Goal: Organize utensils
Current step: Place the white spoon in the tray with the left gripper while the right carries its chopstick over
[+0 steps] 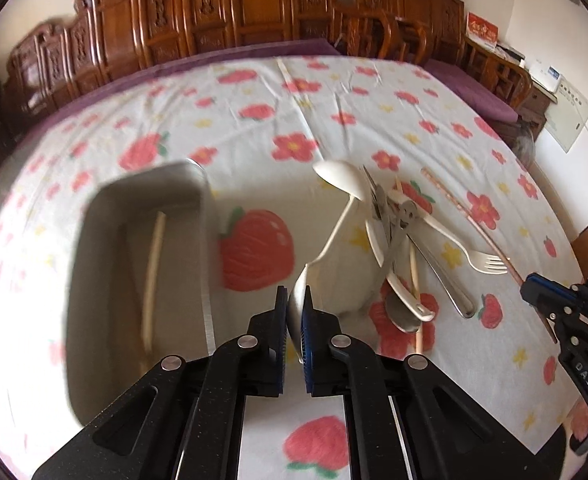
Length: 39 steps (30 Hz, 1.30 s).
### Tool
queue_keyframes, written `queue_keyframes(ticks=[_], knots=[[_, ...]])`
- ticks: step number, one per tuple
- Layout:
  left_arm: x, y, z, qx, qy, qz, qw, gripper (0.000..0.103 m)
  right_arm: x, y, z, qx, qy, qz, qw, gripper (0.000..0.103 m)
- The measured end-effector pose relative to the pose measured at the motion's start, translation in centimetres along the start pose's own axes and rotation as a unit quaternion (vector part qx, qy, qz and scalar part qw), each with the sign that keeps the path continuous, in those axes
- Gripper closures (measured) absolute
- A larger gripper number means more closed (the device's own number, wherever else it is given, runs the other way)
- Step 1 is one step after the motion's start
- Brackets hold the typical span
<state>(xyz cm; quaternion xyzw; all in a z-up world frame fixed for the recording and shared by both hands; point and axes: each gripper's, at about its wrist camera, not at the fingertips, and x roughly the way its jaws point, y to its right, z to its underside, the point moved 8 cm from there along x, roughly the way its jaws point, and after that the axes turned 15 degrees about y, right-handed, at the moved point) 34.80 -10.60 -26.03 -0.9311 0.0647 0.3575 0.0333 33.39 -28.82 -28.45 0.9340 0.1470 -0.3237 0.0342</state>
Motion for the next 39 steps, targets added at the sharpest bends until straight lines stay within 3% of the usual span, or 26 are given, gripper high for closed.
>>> queue_keyframes(ticks=[5,18,39], knots=[[-2.6,-1.0,-0.7,0.015,0.024,-0.012,0.9995,0.098,-0.3,-1.1,-0.4,-0.008,0.006,-0.007,1.0,0.097],[-6.7,-4.9,-1.2,-0.002,0.054,-0.03,0.9981,0.098,-1.9,-4.4,-1.9,-0.017,0.028,-0.033,0.999,0.097],[-5.9,-12.7,1.0,-0.05,0.045,-0.088,0.9939,0.098,-2.1,-10.9,-4.3,-0.02,0.044,-0.084,0.995,0.097]])
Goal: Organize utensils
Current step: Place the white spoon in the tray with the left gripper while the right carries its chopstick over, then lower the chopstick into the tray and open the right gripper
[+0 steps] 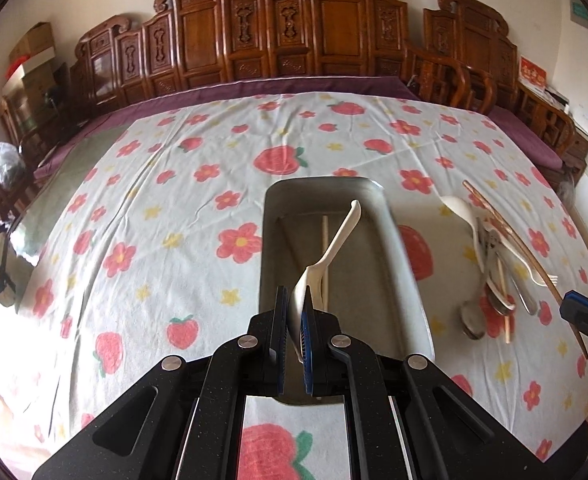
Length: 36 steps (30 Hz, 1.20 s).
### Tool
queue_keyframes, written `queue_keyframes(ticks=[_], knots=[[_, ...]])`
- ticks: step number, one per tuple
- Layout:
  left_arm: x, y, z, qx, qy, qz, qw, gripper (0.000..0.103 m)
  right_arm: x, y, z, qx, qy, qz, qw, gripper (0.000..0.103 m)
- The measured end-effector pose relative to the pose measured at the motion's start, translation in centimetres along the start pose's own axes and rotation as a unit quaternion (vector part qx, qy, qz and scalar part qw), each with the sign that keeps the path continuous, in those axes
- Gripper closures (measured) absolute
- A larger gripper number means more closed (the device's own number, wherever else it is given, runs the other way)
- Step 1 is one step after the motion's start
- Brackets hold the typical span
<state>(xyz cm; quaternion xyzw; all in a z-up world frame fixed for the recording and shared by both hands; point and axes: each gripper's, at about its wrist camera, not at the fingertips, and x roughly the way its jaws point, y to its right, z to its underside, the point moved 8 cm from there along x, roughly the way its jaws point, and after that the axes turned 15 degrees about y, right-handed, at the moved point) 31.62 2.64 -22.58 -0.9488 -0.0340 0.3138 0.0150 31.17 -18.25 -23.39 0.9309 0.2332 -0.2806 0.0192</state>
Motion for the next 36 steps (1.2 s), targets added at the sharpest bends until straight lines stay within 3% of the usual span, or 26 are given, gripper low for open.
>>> queue_keyframes(ticks=[18,22,26,36], knots=[[2.4,0.3,-0.5,-0.004,-0.029,0.036,0.9989,0.097,4.8,-5.5,-3.4,0.002,-0.028,-0.033,0.999,0.097],[1.7,-0.2,-0.3,-0.002,-0.031,0.046,0.9984,0.095,5.8,-6.4,-3.7,0.005,-0.038,-0.042,0.998,0.097],[0.7,-0.2,-0.5,0.001,-0.03,0.066,0.9973,0.083,6.7,-7.0,-3.6,0.016,-0.048,-0.048,0.998,0.097],[-1.7,-2.0,-1.2,0.009,-0.018,0.078,0.9967,0.082,8.1,-9.4,-3.8,0.025,-0.065,-0.06,0.996,0.097]])
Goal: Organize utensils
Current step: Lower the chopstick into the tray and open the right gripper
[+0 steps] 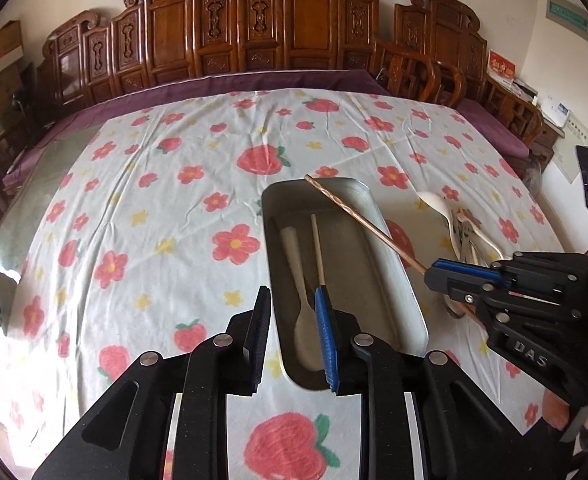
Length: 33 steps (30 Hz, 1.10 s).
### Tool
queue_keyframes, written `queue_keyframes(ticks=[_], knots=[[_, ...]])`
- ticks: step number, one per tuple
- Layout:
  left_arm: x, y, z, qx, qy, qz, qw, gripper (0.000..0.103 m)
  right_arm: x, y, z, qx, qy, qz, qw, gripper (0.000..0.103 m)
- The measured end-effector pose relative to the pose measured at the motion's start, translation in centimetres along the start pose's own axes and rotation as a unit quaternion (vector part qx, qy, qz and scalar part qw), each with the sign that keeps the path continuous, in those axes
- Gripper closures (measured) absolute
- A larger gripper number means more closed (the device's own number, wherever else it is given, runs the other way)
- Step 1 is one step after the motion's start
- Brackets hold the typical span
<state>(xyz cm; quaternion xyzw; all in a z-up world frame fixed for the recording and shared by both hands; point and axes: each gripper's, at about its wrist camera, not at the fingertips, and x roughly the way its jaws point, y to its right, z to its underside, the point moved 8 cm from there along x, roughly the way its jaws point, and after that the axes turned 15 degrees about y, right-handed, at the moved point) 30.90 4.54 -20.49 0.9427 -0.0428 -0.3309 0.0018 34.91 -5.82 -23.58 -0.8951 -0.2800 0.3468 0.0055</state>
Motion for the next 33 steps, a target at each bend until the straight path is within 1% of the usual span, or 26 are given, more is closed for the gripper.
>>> queue_keyframes(ticks=[8,13,17,20,24,27,30,33], knots=[[-1.9,-1.4,-1.2,0.017,0.02,-0.004,0.9996,0.081,2.2,-0.8,-0.1,-0.003,-0.024,0.017,1.0,0.097],[-2.5,-2.1,-1.8,0.008,0.029,-0.003,0.9995,0.078,3.6,-0.6,-0.3,0.01,-0.033,0.024,0.999,0.097],[-2.5,-2.5,-1.8,0.005,0.031,-0.004,0.9995,0.078,4.5,-0.9,-0.2,0.019,-0.042,0.02,0.999,0.096],[-2.4,-2.7,-1.6,0.003,0.03,-0.003,0.9995,0.078,4.7,-1.6,-0.3,0.017,-0.038,0.004,0.999,0.096],[-2.2,-2.5,-1.5,0.006,0.03,-0.004,0.9995,0.078,4.2,-2.2,-0.4,0.016,-0.03,-0.017,0.999,0.096],[-2.2,-2.2,-1.6,0.005,0.031,-0.001,0.9995,0.078,2.8,-1.8,-0.7,0.018,-0.016,-0.027,0.999,0.096],[-2.2,-1.4,-1.7,0.006,0.033,0.004,0.9994,0.077,1.1,-0.7,-0.8,0.016,-0.006,-0.021,1.0,0.096],[-2.3,-0.5,-1.8,0.008,0.036,0.011,0.9993,0.076,-1.5,1.1,-0.9,0.012,0.008,-0.007,1.0,0.096]])
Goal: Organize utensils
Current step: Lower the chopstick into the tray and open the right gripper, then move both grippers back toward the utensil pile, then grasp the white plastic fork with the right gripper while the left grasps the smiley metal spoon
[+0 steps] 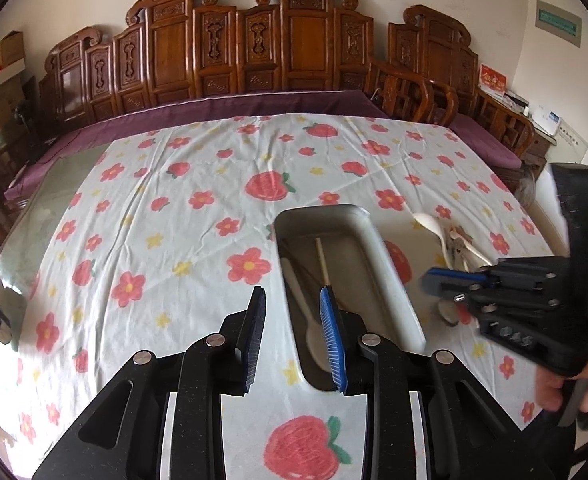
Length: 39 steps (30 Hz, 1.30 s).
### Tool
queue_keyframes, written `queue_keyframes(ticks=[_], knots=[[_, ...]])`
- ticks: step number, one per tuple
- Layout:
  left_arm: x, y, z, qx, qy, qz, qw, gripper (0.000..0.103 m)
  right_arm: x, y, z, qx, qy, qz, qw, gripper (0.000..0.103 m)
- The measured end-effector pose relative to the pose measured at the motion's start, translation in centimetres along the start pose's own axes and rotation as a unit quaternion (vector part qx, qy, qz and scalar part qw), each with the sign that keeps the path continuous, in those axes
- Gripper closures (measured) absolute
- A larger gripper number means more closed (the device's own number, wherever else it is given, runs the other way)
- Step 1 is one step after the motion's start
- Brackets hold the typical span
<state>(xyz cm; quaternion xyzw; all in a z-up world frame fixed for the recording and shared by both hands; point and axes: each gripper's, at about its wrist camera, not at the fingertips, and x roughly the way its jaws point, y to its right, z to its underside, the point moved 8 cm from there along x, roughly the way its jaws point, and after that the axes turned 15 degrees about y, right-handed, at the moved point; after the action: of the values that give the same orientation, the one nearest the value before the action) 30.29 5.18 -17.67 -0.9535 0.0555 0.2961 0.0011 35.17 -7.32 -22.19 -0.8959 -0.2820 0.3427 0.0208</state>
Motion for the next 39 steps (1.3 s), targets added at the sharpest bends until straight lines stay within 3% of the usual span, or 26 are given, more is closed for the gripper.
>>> queue_keyframes(ticks=[10,16,17,19,21,30,39], knots=[[0.5,4.4,-0.3,0.012,0.002,0.034,0.9993,0.068,-8.7,7.7,1.2,-0.002,0.033,0.071,0.997,0.096],[1.3,7.0,0.0,0.019,-0.003,0.056,0.9983,0.059,-11.1,11.5,3.2,0.017,0.028,0.105,0.994,0.096],[1.4,7.3,0.1,0.018,-0.005,0.058,0.9981,0.054,-11.1,12.1,3.5,0.019,0.027,0.109,0.993,0.096],[1.7,8.2,0.2,0.018,-0.006,0.065,0.9977,0.047,-11.0,12.9,4.0,0.015,0.022,0.12,0.992,0.094],[2.0,9.0,0.5,0.021,-0.009,0.07,0.9973,0.046,-10.5,13.8,4.5,0.014,0.014,0.128,0.992,0.087],[3.2,12.2,2.2,0.024,-0.034,0.095,0.9946,0.046,-7.5,17.7,5.9,0.022,-0.011,0.147,0.989,0.078],[4.5,14.8,3.8,0.042,-0.056,0.105,0.992,0.046,-1.7,21.5,6.8,-0.013,-0.074,0.153,0.985,0.077]])
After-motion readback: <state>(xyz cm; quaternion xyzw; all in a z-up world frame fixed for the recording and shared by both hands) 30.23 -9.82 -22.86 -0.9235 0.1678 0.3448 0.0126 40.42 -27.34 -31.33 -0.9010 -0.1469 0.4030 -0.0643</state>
